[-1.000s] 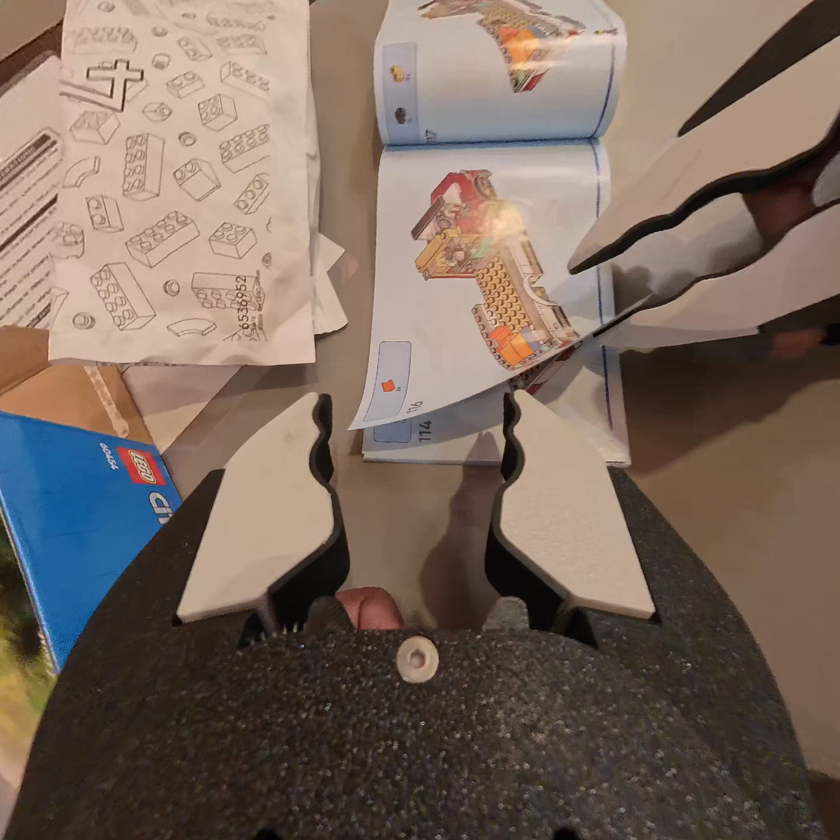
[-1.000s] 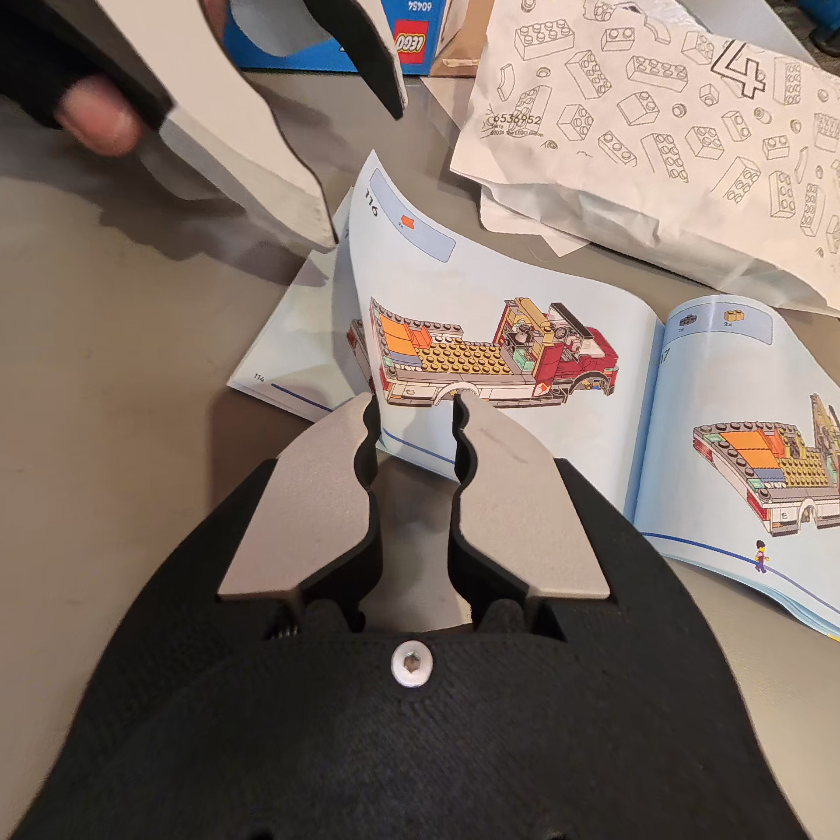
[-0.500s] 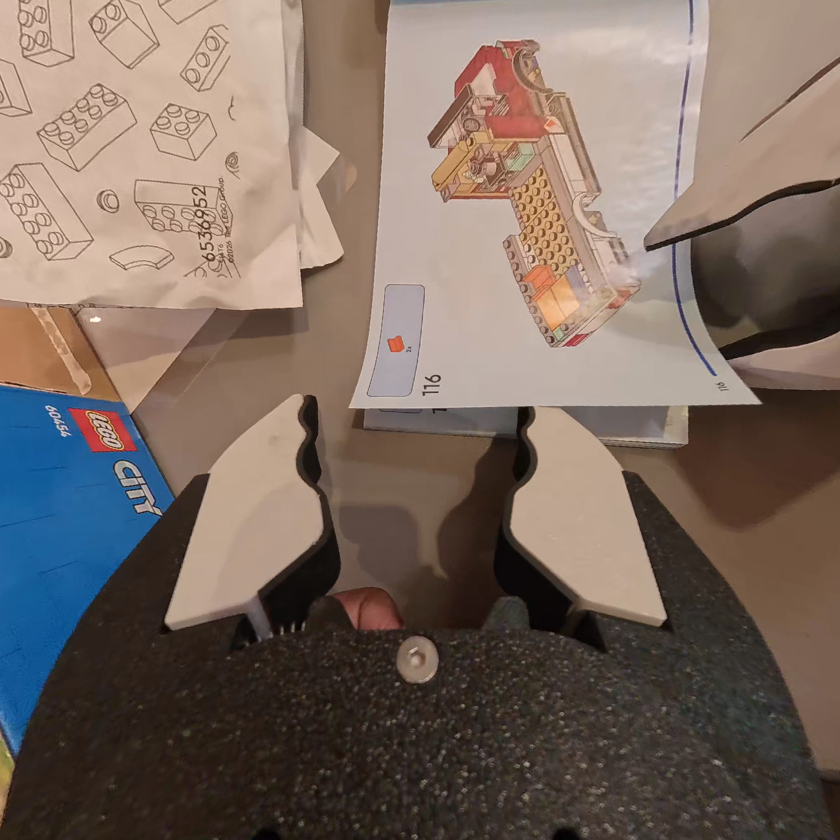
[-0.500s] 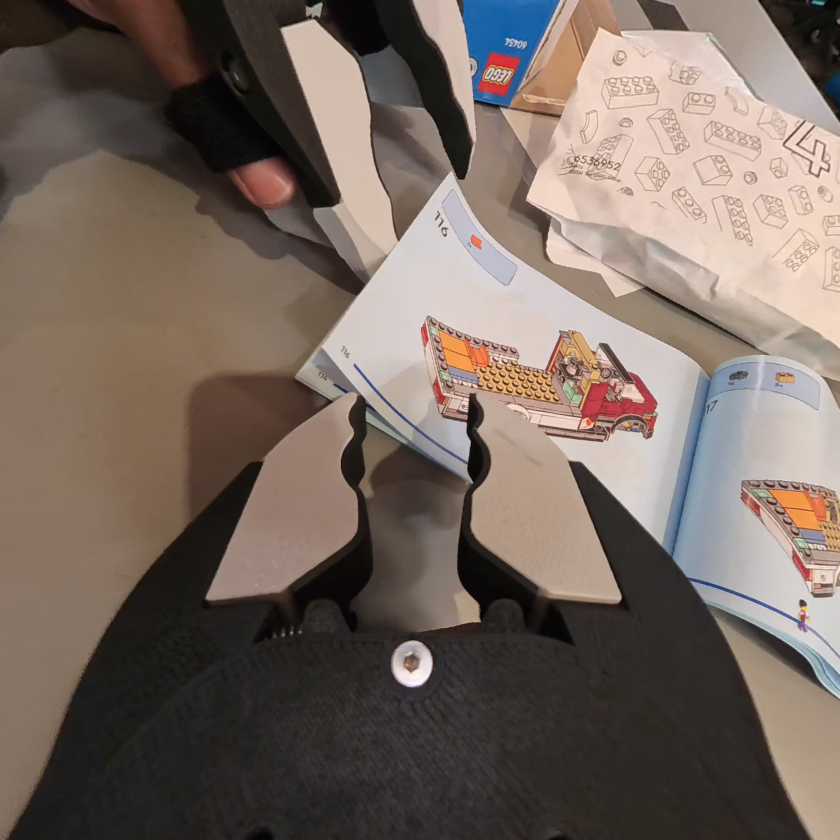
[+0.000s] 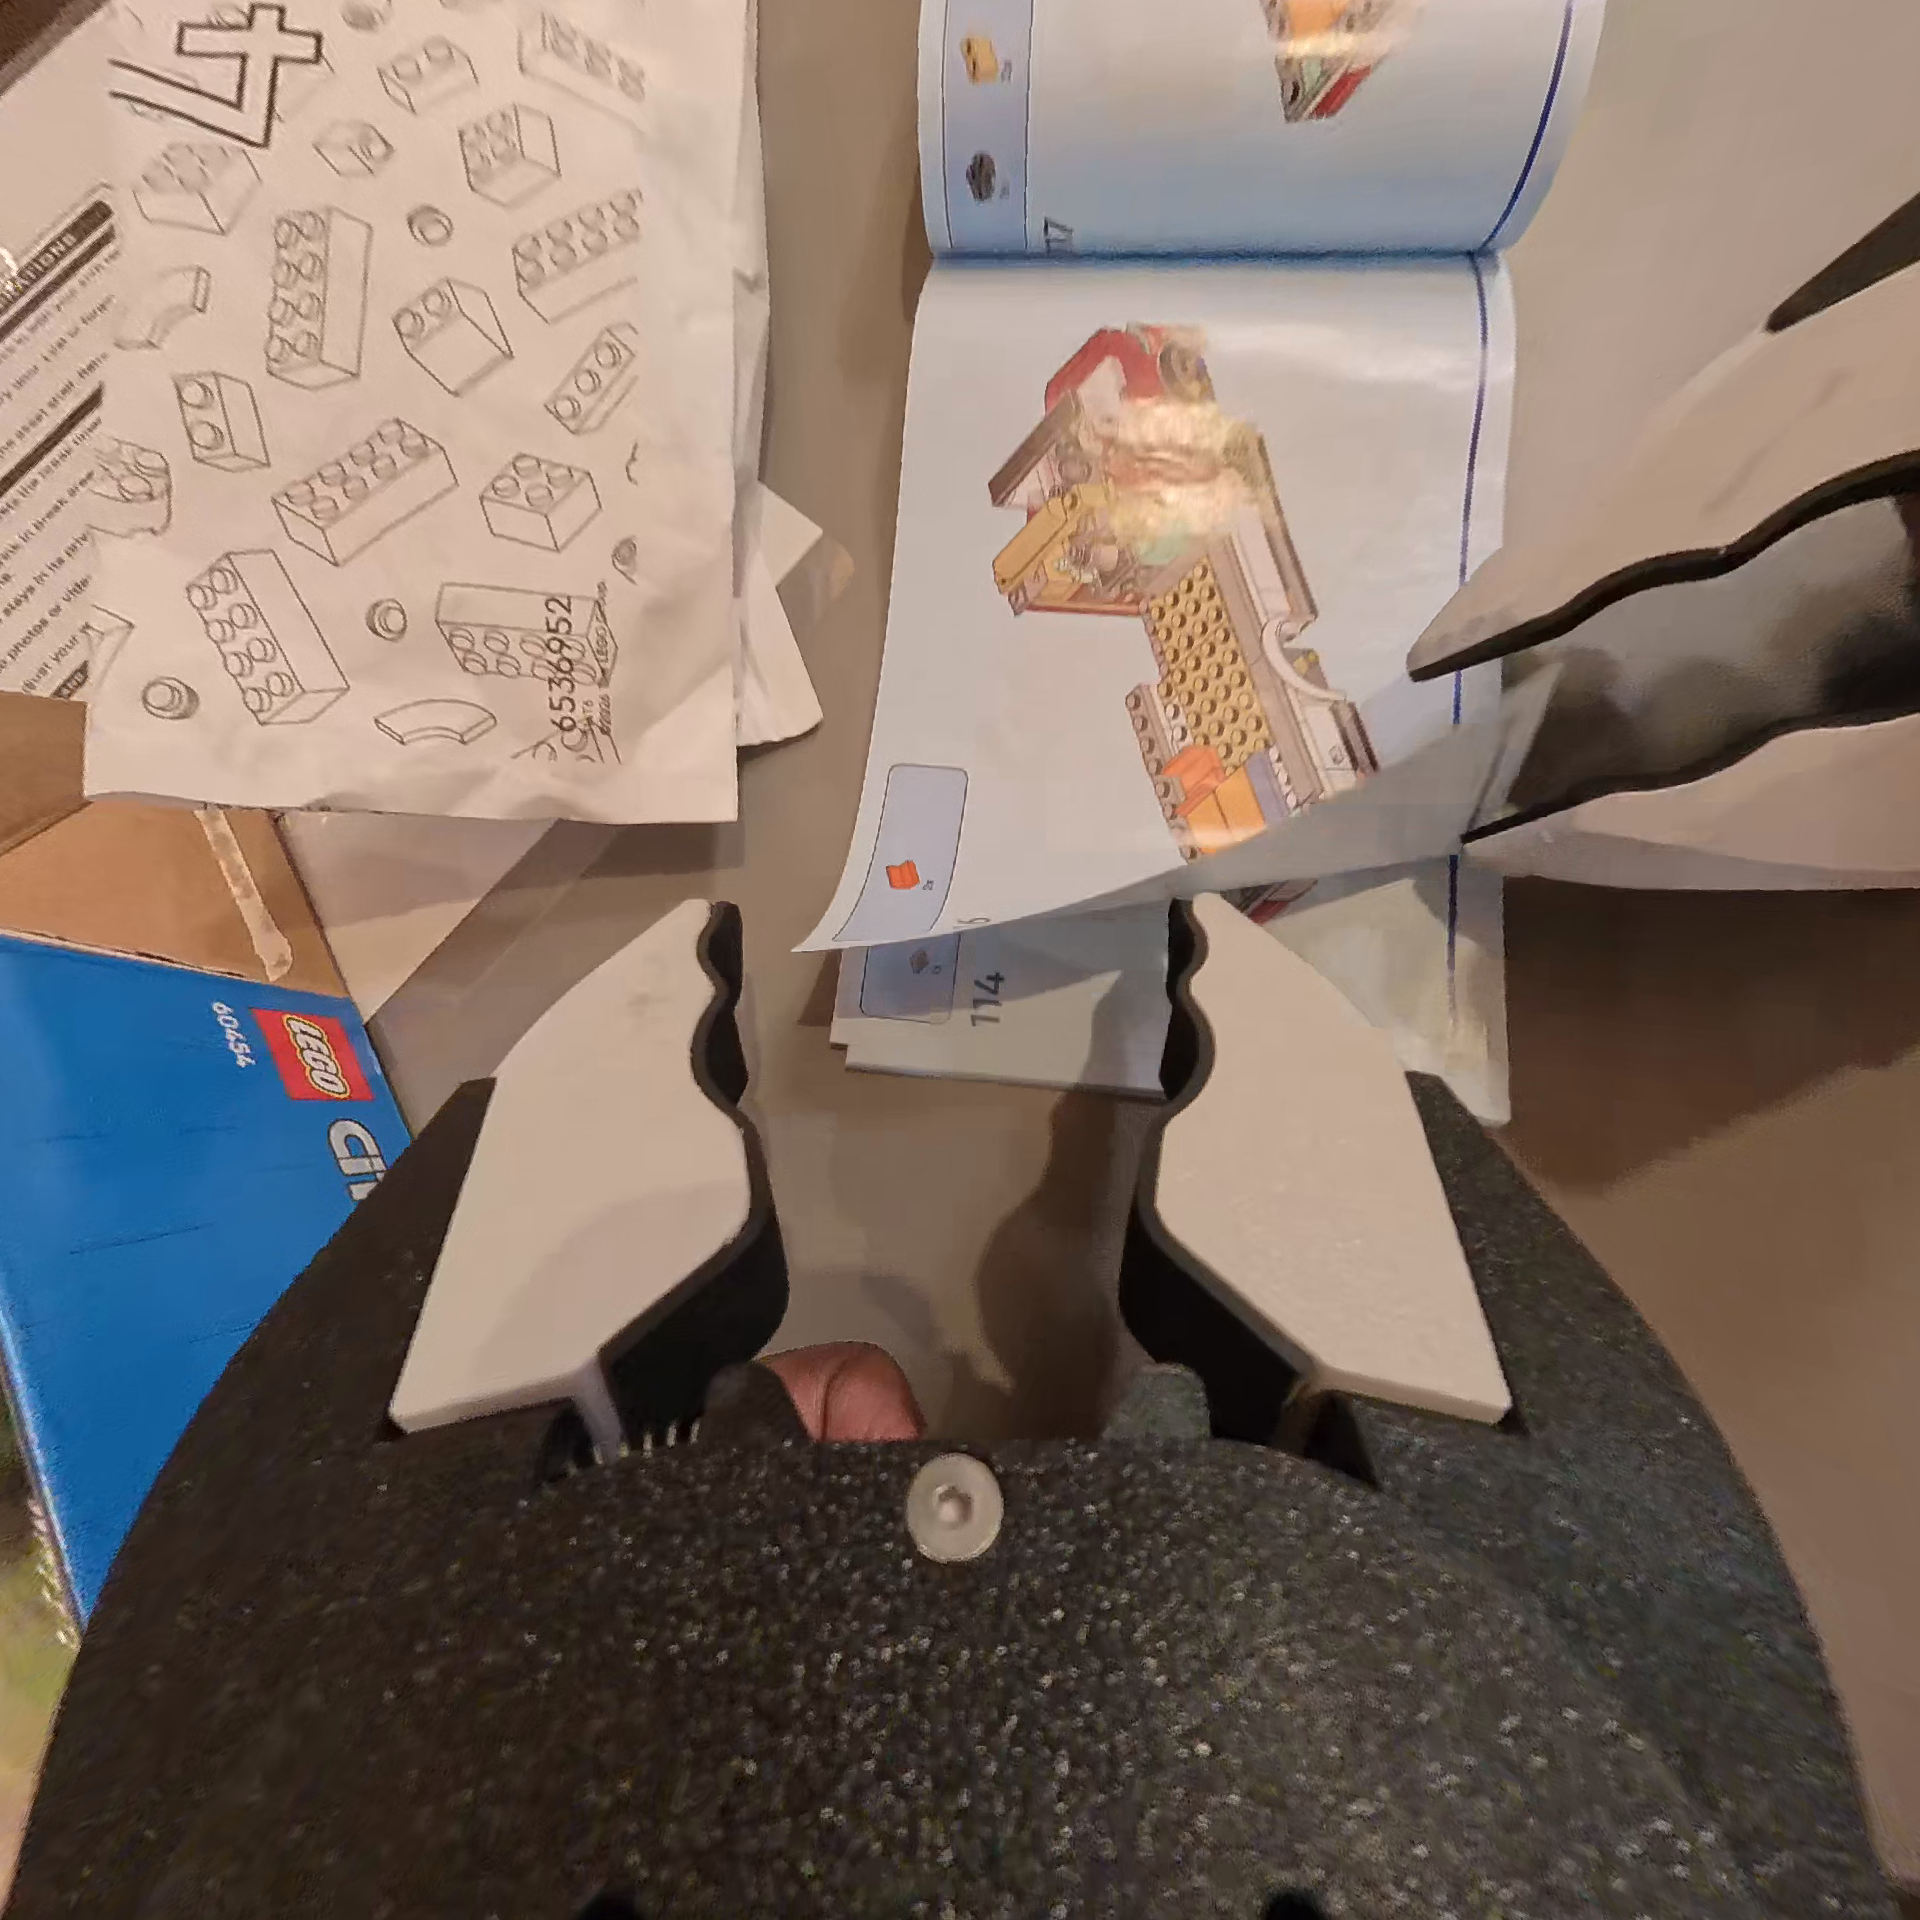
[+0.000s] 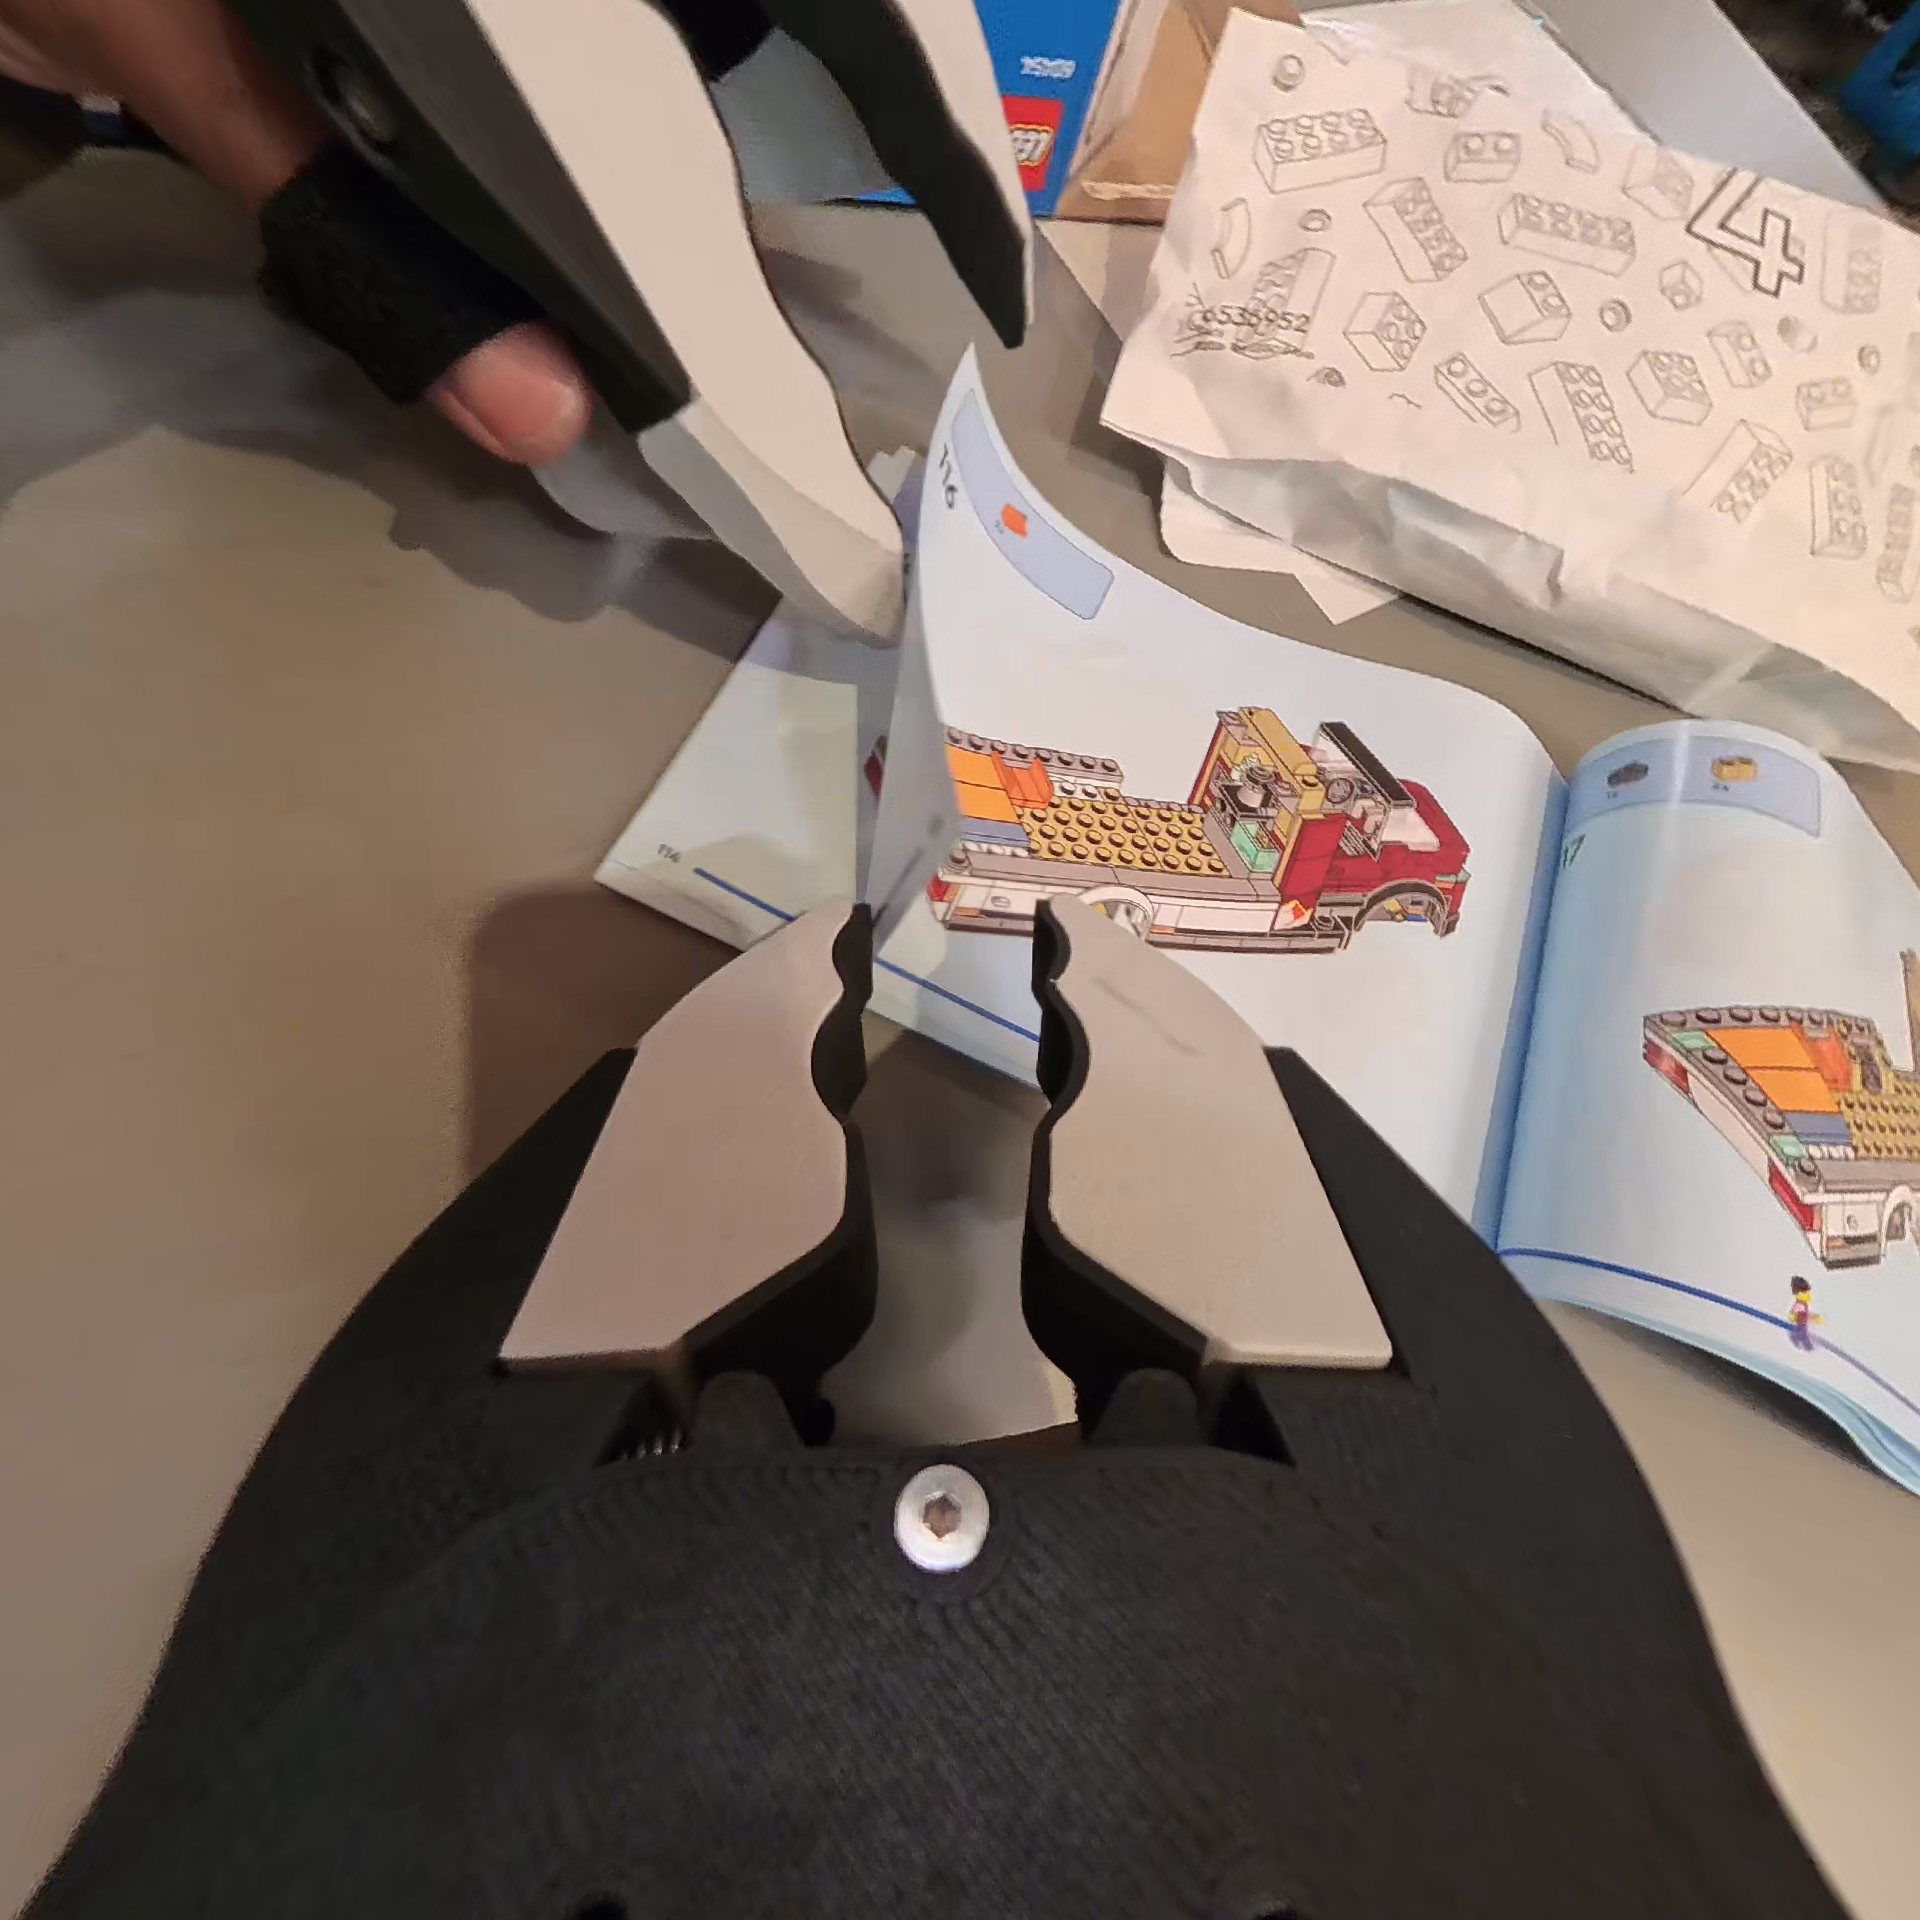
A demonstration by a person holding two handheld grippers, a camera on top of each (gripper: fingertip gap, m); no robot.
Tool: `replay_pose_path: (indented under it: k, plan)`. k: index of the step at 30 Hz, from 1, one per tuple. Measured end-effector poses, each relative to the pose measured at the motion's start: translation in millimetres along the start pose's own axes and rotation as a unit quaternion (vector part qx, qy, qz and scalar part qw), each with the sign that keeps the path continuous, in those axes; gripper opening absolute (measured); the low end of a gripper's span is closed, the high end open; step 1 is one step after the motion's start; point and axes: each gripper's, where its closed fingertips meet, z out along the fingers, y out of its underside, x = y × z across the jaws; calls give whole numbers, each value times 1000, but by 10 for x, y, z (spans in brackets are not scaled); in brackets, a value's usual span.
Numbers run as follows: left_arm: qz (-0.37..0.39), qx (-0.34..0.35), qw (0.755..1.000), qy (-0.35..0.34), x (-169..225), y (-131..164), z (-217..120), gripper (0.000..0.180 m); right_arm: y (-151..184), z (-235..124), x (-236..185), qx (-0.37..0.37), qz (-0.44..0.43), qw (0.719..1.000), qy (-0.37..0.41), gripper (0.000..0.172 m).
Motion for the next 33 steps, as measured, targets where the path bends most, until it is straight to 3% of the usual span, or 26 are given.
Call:
replay_pose_path:
  k: [7,20,25,26,33]
  plan:
    - [-2,-2,1000,0,4,-4,25,79,1,-13,62,3,37,999,-6,27]
    - [-1,-10,1000,1,13,24,44,79,-133,-36,-116,40,11,998,-43,27]
    - [-1,17,1000,3,16,-69,15,79,-125,7,-139,27,-8,999,-31,11]
    - [-2,21,1000,2,8,-82,10,79,-130,-4,-114,27,-8,999,-24,0]
    - [-31,63,997,-15,-112,-195,-45,78,-264,-457,558,43,35,996,71,0]
